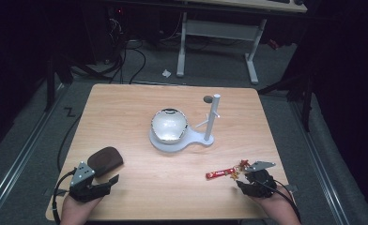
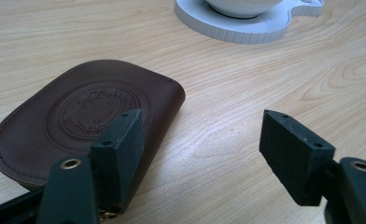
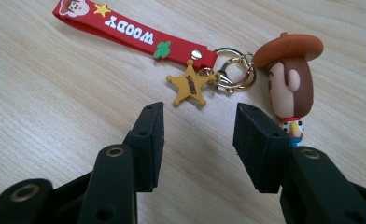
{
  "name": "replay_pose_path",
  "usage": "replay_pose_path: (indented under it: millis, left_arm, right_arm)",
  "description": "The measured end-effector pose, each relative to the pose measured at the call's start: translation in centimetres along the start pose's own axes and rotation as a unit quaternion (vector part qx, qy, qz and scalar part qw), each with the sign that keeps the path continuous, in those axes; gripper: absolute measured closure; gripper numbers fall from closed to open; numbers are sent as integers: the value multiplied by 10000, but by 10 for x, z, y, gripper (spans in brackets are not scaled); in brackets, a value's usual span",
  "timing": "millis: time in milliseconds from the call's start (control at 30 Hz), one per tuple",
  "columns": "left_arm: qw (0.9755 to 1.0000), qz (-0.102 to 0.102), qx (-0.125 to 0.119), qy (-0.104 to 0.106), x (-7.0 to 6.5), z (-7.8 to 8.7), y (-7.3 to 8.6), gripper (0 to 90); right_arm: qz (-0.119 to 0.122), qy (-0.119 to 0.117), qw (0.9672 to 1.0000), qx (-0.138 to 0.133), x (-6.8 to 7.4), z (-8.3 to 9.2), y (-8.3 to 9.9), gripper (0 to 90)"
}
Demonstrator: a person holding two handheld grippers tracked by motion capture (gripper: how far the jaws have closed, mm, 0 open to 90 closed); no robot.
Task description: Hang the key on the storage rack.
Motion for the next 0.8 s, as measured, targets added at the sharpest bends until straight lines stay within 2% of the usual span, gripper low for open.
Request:
replay_pose_path:
  millis: [233, 433, 500, 800]
  left_arm:
    - [10000, -44, 5, 23, 0, 0, 0, 310]
    - [10000, -77, -18, 34, -1, 1, 0, 310]
    - [10000, -87, -11, 35, -1, 1, 0, 312]
    - [9999, -111, 13, 54, -1, 0, 0, 314]
  right_arm:
    - [151, -6, 9992, 374, 2, -2, -2, 507]
    - [274, -10, 9980, 570, 3, -2, -3, 502]
    - [369, -18, 9969, 698, 5, -1, -4, 498]
    - [570, -33, 9937, 961, 5, 1, -8, 489]
Point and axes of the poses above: each handheld gripper's, and its own axes: z roughly backward along the jaws, y roughly out of its underside, x roughly to its left, the point moved 4 cm from there along -z, roughly forward along the jaws, and after that the axes turned 5 degrees about x, right-handed, at the moved point
